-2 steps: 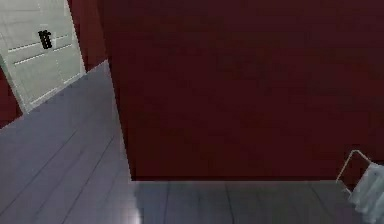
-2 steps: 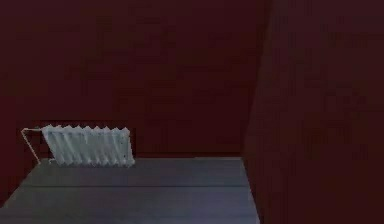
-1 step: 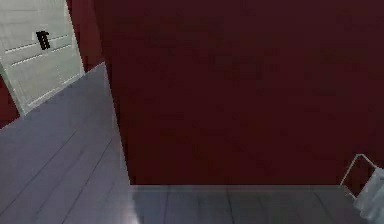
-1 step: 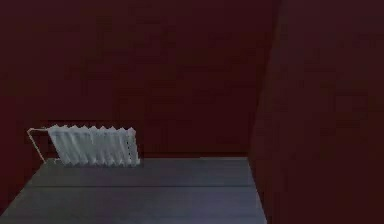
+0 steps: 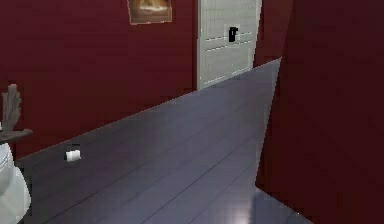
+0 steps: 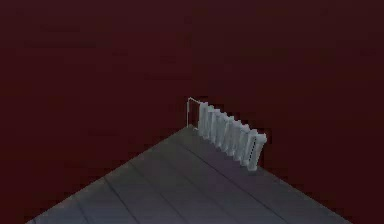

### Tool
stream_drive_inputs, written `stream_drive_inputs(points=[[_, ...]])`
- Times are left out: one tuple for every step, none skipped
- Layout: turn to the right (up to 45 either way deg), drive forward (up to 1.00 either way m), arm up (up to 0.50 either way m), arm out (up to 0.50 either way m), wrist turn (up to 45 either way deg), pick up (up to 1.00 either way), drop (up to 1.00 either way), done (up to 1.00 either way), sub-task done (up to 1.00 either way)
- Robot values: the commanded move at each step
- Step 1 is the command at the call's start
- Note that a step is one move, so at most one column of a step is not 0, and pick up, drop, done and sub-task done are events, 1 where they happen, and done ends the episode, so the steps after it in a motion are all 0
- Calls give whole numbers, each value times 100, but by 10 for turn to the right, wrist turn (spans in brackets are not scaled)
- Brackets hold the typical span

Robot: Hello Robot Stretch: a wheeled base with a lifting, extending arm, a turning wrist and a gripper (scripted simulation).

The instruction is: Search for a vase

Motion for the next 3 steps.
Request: stream_drive_inputs(points=[[-60,0,0,0,0,0,0,0,0],[0,90,0,0,0,0,0,0,0],[60,0,0,0,0,0,0,0,0]])
